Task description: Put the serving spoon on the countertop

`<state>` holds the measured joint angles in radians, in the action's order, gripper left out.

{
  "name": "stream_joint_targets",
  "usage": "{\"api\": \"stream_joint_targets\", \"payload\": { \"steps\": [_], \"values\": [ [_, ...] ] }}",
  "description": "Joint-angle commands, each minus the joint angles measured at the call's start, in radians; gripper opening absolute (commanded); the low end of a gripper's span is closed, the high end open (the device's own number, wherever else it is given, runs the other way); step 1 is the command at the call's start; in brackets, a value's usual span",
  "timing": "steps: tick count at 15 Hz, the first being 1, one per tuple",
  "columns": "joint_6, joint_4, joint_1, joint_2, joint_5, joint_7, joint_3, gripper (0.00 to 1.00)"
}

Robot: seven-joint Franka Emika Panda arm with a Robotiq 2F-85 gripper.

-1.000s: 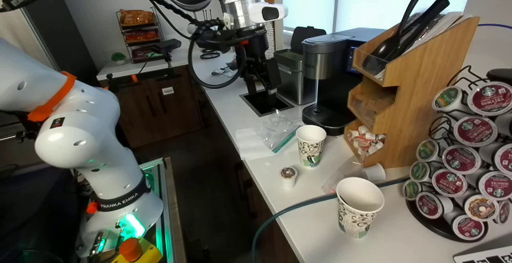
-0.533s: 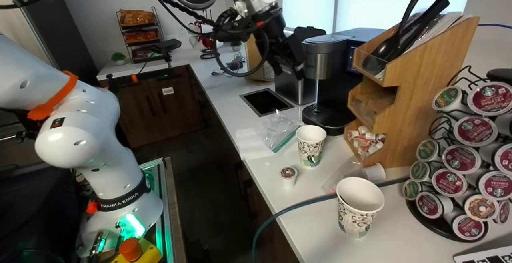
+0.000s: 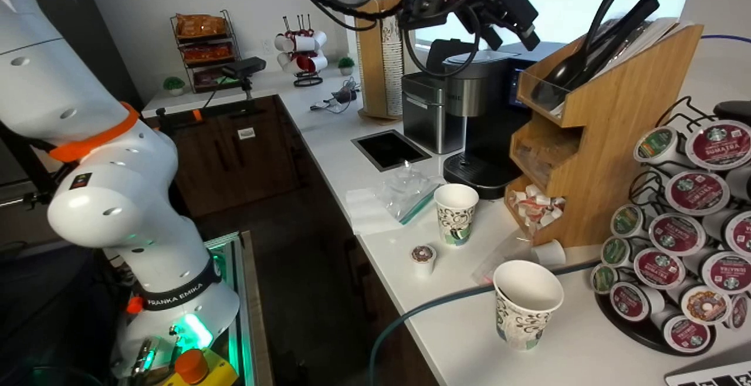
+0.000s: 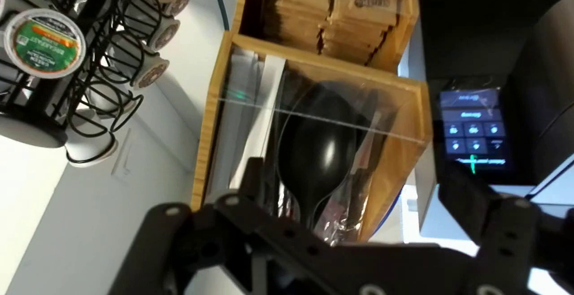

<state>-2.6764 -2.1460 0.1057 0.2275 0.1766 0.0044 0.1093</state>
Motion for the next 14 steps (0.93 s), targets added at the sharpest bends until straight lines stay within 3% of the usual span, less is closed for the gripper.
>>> {"api": "stream_joint_targets", "payload": {
  "steps": [1, 5, 12, 14],
  "values": [
    [0.001, 0.044, 0.015, -0.038, -0.005, 0.018, -0.011, 1.00],
    [0.002, 0.104, 0.022, -0.096, -0.003, 0.044, -0.012, 1.00],
    [-0.137, 0.183, 0.046, -0.206, 0.031, 0.241, -0.012, 1.00],
    [-0.154, 0.223, 0.050, -0.249, 0.039, 0.288, -0.008, 0.93]
  ]
}}
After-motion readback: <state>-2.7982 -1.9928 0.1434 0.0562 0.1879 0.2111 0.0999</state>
